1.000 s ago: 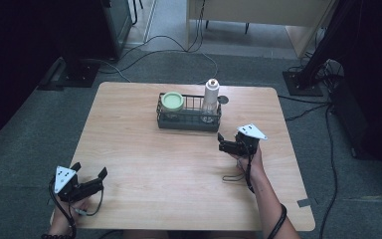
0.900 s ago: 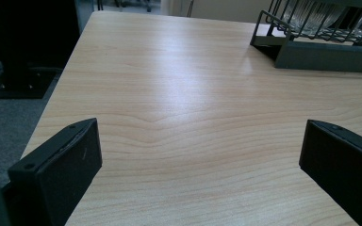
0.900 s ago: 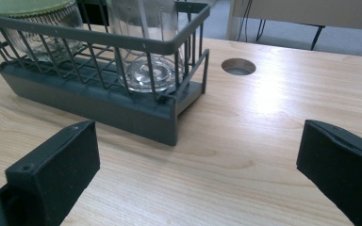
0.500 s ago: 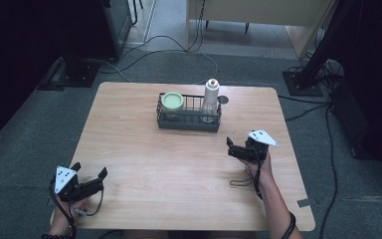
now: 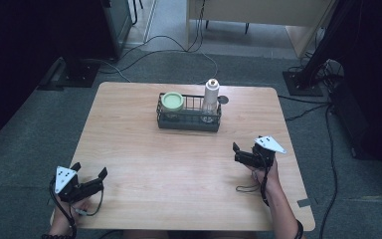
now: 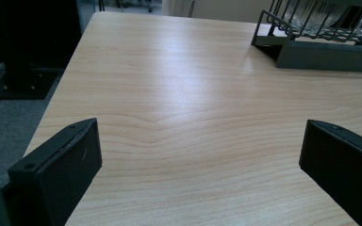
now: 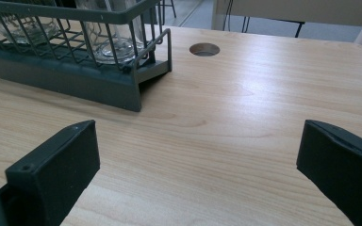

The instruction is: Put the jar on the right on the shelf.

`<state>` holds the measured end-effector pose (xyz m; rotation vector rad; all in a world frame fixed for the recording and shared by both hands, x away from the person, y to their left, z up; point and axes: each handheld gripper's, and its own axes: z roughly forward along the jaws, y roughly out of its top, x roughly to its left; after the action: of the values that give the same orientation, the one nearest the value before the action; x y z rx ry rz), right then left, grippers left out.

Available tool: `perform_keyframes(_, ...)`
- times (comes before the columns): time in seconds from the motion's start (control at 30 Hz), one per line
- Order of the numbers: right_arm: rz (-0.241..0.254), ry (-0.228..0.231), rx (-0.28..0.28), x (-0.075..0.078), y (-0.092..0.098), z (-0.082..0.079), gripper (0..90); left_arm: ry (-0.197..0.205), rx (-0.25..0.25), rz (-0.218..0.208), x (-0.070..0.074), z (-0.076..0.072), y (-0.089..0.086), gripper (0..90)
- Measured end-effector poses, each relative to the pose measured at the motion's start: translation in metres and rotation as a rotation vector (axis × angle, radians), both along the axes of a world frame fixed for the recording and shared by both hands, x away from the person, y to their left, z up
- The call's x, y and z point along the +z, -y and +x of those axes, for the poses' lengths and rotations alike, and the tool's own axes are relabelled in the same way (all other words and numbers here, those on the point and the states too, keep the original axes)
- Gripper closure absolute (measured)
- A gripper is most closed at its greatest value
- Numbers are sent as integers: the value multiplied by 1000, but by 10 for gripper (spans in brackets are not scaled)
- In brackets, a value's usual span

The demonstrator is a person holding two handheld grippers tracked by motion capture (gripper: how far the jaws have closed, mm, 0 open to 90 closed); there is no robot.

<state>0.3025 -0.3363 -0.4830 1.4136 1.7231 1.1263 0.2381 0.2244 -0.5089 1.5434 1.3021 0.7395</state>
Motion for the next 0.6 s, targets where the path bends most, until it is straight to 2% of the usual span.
perform_keyframes(0.6, 8, 2, -23, -1, 16, -19, 0, 0, 2, 3, 0, 0, 0, 0)
